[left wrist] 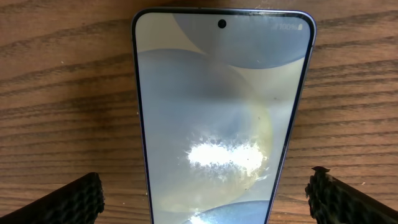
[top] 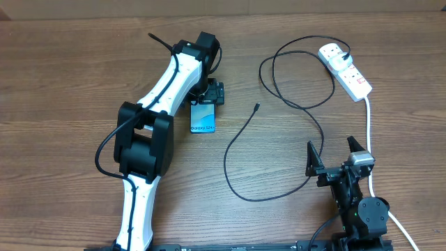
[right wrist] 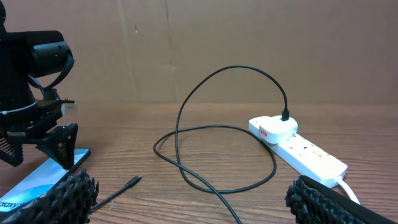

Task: Plug charger to phone and switch on socket
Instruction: 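Lower the left gripper onto the phone's top edge, then close the left gripper on the phone's top end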

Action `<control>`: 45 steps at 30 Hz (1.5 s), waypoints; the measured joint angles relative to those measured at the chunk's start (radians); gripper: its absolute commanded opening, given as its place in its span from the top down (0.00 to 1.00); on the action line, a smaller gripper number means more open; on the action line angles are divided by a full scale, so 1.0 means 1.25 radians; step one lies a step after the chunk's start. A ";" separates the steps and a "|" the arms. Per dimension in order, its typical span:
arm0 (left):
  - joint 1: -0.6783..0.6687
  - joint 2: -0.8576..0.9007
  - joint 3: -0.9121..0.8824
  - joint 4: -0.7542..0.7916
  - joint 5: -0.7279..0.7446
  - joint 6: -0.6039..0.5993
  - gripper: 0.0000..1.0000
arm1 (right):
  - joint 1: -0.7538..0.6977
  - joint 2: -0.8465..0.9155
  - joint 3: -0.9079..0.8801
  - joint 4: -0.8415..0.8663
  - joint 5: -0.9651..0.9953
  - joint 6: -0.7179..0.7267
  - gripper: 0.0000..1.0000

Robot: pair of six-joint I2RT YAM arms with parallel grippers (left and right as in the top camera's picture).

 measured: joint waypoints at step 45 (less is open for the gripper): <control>0.000 -0.007 -0.096 0.131 0.009 -0.003 0.02 | 0.000 0.000 0.000 0.000 0.000 0.000 0.00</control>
